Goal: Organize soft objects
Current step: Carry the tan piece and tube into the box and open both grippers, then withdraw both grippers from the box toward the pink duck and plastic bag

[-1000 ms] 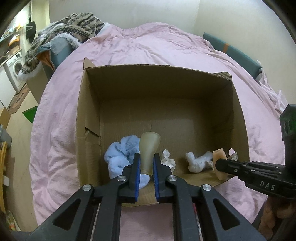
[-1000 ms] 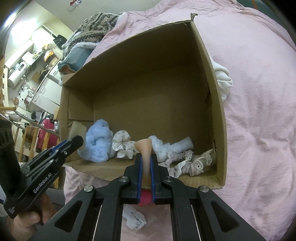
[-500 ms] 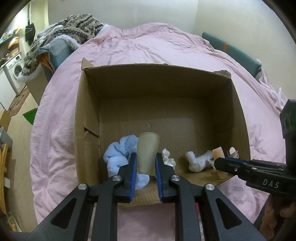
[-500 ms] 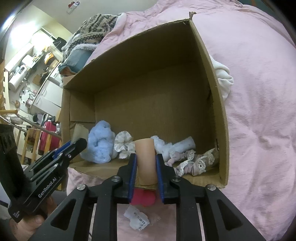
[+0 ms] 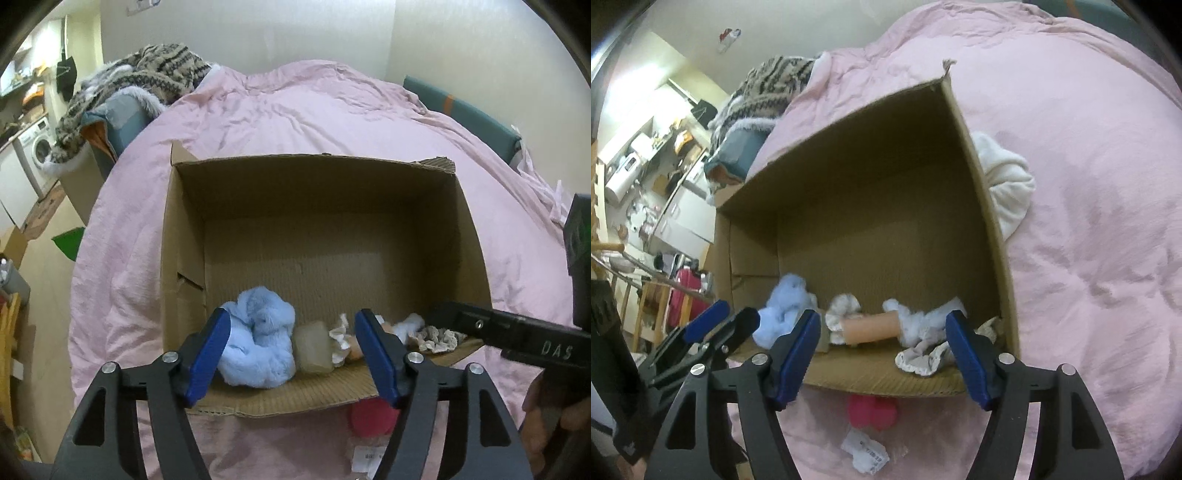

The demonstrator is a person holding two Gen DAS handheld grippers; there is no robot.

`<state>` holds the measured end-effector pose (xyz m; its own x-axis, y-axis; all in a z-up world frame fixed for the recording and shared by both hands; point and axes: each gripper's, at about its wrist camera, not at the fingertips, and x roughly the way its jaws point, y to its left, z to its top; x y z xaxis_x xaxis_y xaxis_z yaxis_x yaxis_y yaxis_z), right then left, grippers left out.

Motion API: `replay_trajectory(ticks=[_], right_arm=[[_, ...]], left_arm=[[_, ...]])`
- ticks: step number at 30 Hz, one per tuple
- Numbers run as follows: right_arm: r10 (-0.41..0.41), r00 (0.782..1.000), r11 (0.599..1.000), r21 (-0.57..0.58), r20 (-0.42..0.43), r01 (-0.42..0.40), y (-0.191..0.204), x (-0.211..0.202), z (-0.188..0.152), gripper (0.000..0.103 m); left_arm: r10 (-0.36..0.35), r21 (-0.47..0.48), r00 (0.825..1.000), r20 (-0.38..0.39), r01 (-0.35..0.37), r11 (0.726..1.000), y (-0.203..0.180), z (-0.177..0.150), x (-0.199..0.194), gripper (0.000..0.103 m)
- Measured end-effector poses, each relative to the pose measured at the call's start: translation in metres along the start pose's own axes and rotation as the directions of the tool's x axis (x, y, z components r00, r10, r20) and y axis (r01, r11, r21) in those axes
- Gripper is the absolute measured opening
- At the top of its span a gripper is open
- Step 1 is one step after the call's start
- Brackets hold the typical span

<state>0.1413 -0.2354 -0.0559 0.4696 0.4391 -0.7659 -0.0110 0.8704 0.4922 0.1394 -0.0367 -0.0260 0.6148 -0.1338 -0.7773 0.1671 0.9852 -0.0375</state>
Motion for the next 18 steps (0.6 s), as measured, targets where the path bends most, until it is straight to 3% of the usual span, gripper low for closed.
replay_trajectory(ticks=[18], right_arm=[[-0.021, 1.000, 1.000, 0.020, -0.018, 0.021, -0.003, -0.007, -0.007, 0.074]], left_arm=[[0.019, -0.007, 1.000, -0.006, -0.019, 1.000, 0.006, -0.009, -0.021, 0.068]])
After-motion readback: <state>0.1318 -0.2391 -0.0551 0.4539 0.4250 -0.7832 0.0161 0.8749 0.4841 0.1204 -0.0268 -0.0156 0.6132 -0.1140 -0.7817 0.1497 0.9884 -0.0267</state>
